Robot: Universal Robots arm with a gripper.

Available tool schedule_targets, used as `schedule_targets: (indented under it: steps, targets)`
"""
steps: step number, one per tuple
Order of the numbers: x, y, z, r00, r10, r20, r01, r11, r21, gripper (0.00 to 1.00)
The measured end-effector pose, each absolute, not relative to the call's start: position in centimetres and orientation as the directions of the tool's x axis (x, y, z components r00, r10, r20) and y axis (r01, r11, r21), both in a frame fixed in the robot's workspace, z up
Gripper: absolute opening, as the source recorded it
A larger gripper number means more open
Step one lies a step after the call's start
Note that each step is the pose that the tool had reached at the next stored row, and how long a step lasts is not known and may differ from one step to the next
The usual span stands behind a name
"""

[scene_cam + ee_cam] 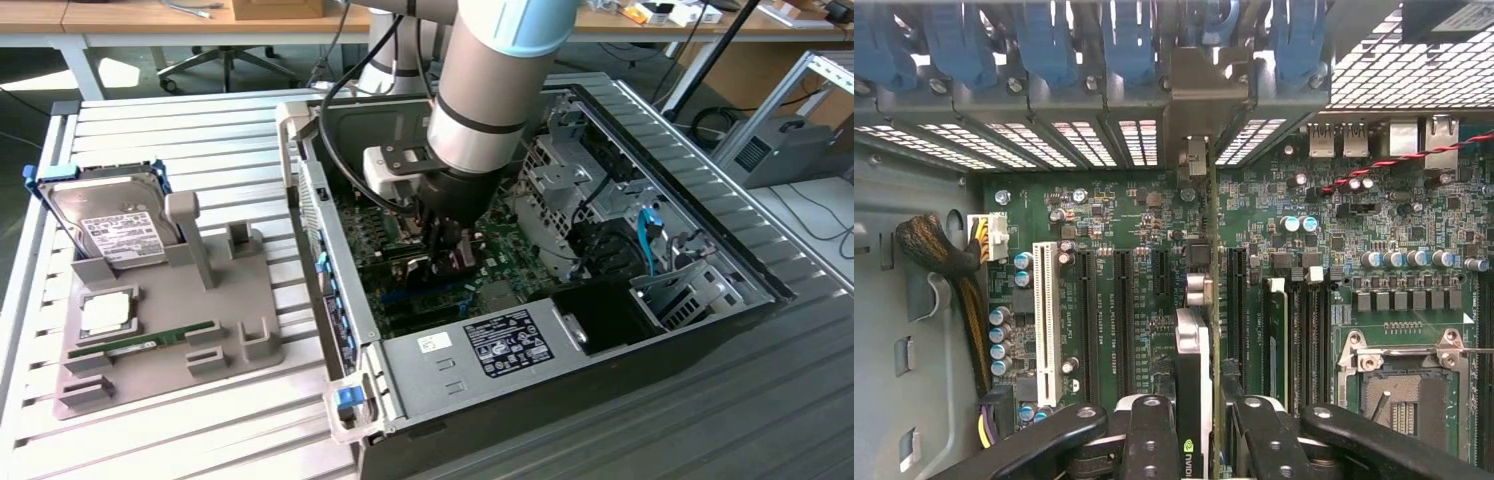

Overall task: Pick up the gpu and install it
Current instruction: 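Insert the gpu into the slot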

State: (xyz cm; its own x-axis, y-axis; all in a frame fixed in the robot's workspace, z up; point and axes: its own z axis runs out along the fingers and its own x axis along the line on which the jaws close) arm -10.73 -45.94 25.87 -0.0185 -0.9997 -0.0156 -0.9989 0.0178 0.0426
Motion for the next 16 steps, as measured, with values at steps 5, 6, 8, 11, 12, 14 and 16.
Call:
schedule_targets:
  steps: [5, 6, 8, 11, 12, 14, 16]
  targets:
    - [-10.73, -45.94, 25.53, -0.018, -1.000, -0.016, -0.999, 0.018, 0.043, 0.27]
    - [-10.73, -45.94, 25.53, -0.018, -1.000, -0.016, -0.999, 0.018, 0.043, 0.27]
    - [-10.74, -45.94, 25.37, -0.019, -1.000, -0.016, -0.999, 0.018, 0.042, 0.27]
    - [-10.74, -45.94, 25.28, -0.019, -1.000, -0.015, -0.999, 0.018, 0.043, 0.27]
    - [-10.74, -45.94, 25.27, -0.018, -1.000, -0.016, -0.999, 0.018, 0.043, 0.27]
    - [-10.74, -45.94, 25.27, -0.019, -1.000, -0.016, -0.999, 0.018, 0.043, 0.27]
    - [-10.74, -45.94, 25.27, -0.019, -1.000, -0.016, -0.999, 0.018, 0.042, 0.27]
